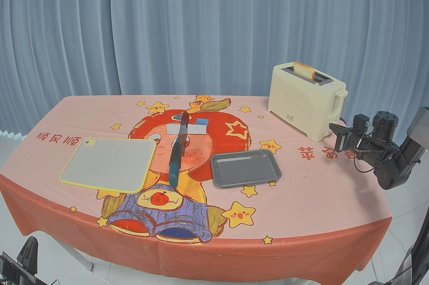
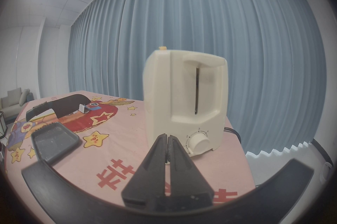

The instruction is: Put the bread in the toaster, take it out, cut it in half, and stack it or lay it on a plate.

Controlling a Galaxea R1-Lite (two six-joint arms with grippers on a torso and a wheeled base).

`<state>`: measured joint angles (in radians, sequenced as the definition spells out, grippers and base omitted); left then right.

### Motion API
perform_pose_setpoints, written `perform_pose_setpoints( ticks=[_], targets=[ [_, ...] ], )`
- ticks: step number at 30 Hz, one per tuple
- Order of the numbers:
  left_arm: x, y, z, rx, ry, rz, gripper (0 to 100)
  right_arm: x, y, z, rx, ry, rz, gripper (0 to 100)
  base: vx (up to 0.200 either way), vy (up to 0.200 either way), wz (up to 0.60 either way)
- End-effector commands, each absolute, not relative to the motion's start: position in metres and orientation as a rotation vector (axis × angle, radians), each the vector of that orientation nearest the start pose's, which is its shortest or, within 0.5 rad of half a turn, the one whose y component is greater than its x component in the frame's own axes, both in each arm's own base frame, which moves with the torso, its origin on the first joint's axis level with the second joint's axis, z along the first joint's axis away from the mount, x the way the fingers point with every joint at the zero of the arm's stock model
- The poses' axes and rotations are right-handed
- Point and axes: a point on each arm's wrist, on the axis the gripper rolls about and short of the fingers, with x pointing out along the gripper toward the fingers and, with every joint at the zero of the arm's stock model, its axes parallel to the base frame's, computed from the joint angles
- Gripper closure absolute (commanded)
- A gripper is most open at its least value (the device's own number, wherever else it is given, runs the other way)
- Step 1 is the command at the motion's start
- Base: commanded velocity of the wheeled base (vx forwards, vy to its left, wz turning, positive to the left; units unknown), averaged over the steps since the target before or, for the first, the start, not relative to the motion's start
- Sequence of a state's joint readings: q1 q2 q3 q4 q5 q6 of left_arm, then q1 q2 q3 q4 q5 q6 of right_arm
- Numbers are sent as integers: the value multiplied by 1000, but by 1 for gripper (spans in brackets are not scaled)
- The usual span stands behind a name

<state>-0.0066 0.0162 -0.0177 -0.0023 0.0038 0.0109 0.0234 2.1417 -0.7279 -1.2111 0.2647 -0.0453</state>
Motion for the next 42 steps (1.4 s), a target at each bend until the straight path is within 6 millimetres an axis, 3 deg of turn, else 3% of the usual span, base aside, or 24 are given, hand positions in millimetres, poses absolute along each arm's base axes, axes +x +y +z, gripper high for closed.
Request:
perform_pose_setpoints(
  ticks=[1,8,13,20,42],
  targets=[
    [-22,0,76,11,12,-2,100,348,27,94,-28,149,328,100,0,0,0],
    [-22,0,76,11,12,-3,100,319,41,121,-35,109,375,100,0,0,0],
    [-22,0,76,11,12,-2,100,319,41,122,-34,101,372,100,0,0,0],
    [-22,0,76,11,12,-2,100,315,45,139,-39,36,332,100,0,0,0],
    [-22,0,76,11,12,-2,100,311,51,142,-44,1,350,100,0,0,0]
  ],
)
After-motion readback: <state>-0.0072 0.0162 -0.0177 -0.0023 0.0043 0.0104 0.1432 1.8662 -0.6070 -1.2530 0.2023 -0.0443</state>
